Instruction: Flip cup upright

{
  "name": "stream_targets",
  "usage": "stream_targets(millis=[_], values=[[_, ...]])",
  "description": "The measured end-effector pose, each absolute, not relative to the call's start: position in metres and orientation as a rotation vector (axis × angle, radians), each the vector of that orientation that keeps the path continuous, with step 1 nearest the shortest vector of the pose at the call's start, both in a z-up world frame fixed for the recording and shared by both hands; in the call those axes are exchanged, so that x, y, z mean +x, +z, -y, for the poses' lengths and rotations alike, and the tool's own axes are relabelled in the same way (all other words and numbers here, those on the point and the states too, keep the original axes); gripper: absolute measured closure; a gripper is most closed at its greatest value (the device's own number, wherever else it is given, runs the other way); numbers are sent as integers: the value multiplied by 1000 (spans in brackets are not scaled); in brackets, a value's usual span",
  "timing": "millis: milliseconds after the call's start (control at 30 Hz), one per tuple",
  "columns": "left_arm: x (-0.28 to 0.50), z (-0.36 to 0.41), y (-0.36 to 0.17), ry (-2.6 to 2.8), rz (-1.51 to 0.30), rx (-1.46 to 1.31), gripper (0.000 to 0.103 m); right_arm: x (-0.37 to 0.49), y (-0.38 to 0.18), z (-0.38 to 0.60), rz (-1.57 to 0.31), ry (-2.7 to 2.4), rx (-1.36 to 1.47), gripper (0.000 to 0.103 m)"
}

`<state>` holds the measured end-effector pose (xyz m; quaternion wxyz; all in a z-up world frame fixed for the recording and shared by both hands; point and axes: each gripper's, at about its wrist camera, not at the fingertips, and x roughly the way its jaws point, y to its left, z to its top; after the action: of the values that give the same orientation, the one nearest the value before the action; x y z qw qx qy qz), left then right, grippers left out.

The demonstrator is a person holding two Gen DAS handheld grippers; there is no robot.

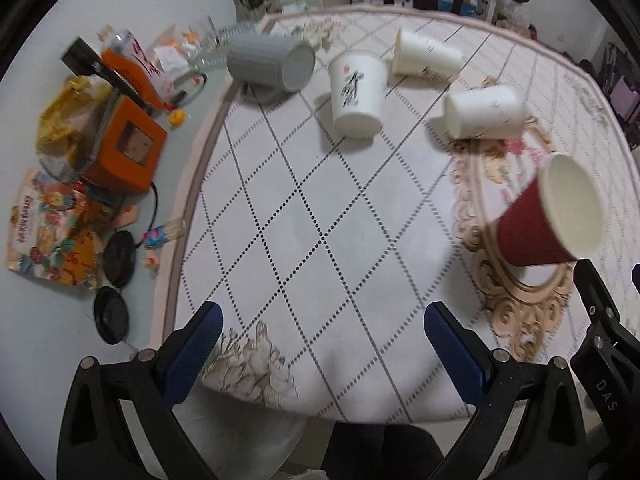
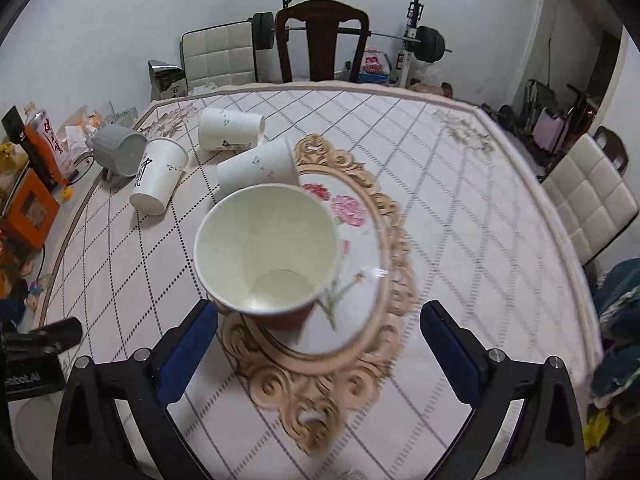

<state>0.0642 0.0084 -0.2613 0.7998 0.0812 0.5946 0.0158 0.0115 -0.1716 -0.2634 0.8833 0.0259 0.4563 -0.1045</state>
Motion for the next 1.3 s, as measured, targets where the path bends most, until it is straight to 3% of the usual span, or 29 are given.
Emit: stream_targets(millis=[633, 967, 1300], values=[[-48, -7, -69, 38, -939, 97, 0, -115, -59, 188, -849, -242, 13, 0], [-85, -12, -24, 11, -891, 50, 0, -158, 9, 188, -828, -231, 16, 0], [-104, -15, -11, 14, -883, 45, 0, -177, 32, 180, -821, -200, 9, 0]])
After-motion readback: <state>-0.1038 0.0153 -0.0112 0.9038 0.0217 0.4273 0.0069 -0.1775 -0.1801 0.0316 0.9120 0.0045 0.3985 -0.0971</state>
